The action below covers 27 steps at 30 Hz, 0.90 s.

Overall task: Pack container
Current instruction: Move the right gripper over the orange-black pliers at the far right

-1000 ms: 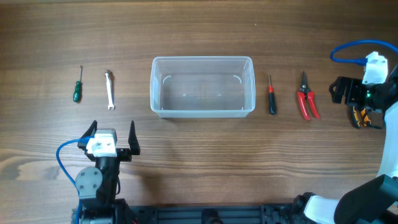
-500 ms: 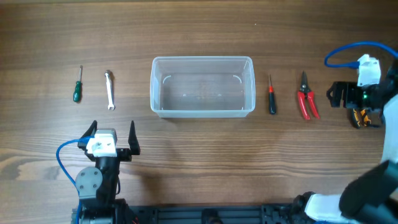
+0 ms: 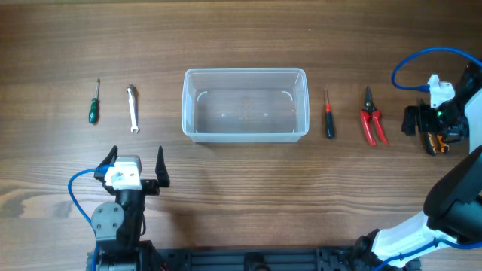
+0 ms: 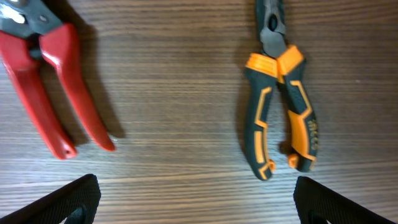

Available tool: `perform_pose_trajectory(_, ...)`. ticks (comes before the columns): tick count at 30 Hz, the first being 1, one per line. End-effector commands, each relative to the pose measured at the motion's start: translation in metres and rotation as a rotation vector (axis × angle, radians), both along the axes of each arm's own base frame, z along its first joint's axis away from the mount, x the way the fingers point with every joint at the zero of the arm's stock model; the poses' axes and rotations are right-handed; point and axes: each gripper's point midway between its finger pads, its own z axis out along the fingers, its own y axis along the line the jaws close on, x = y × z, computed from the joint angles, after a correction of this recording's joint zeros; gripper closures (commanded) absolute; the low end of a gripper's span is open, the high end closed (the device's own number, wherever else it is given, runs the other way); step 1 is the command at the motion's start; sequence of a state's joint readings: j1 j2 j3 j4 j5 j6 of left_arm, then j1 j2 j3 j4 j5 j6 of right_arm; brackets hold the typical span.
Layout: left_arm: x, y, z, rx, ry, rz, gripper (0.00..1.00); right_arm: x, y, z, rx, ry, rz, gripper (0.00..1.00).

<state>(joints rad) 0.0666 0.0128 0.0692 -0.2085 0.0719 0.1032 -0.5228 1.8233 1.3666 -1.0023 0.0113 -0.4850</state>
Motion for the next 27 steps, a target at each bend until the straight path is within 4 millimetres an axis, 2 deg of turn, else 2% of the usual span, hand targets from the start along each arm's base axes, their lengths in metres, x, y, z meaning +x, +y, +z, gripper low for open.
perform_pose_trajectory(1, 0.0, 0.001, 0.0, -0.008, -0.005, 0.006, 0.0, 0.0, -0.012, 0.0, -0.058, 0.031, 0.038, 0.0)
perform_pose_trajectory(7, 0.0, 0.001, 0.0, -0.008, -0.005, 0.006, 0.0, 0.003, -0.009, 0.0, -0.047, 0.019, 0.062, 0.0)
perform_pose_trajectory(13, 0.0, 0.001, 0.0, -0.008, -0.005, 0.006, 0.0, 0.003, -0.021, 0.001, -0.078, 0.011, 0.045, 0.0)
perform_pose_trajectory(19, 0.0, 0.001, 0.0, -0.008, -0.005, 0.006, 0.0, 0.002, -0.022, -0.001, -0.076, 0.014, 0.036, 0.0)
perform_pose_trajectory(27, 0.0, 0.001, 0.0, -0.008, -0.005, 0.006, 0.0, 0.0, -0.021, -0.028, -0.038, 0.077, 0.031, 0.0)
